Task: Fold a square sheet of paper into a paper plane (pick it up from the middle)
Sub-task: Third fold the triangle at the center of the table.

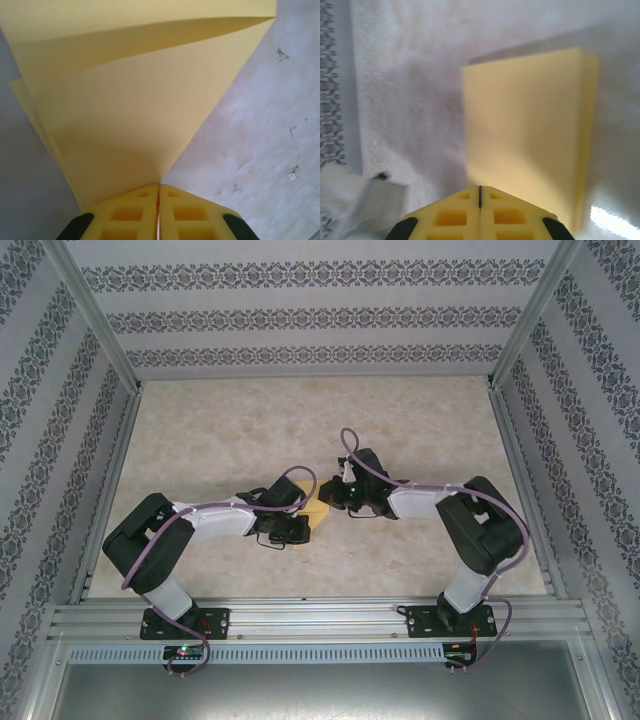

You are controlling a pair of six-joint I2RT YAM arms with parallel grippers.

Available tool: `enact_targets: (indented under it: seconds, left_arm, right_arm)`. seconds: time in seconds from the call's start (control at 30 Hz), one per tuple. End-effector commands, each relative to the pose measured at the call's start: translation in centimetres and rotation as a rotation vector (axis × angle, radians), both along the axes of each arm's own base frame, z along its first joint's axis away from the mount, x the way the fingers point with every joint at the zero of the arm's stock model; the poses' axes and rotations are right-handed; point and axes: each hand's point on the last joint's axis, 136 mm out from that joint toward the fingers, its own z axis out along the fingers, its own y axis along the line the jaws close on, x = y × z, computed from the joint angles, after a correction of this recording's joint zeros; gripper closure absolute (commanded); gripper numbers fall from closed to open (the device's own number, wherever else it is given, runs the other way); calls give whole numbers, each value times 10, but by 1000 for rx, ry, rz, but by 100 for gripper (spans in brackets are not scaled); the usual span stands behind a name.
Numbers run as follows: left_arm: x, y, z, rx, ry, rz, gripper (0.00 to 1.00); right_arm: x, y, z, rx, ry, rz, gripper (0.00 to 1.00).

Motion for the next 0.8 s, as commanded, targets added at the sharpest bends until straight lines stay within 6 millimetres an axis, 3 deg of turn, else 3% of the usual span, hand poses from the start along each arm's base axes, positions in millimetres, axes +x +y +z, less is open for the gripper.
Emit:
enact_targets:
  seconds: [0.0, 0.17, 0.43, 0.6, 0.77]
  left_arm:
    - [-17, 22, -24, 98, 50, 4, 91]
    - [-13, 19, -20, 89, 35, -1, 91]
    - [-13, 21, -18, 99, 27, -6, 91]
    - [-16, 24, -18, 104, 30, -7, 90]
    - [-22, 26, -16, 95, 40, -18, 89]
  right_arm:
    - [-17, 2, 9, 8, -22, 66, 94]
    - [-38, 21, -4, 34, 18, 107, 96]
    - [-44, 32, -43, 44, 95, 109, 98]
    - [-43, 8, -78, -62, 140, 45, 98]
    - [-44, -2, -86, -103, 155, 26, 99]
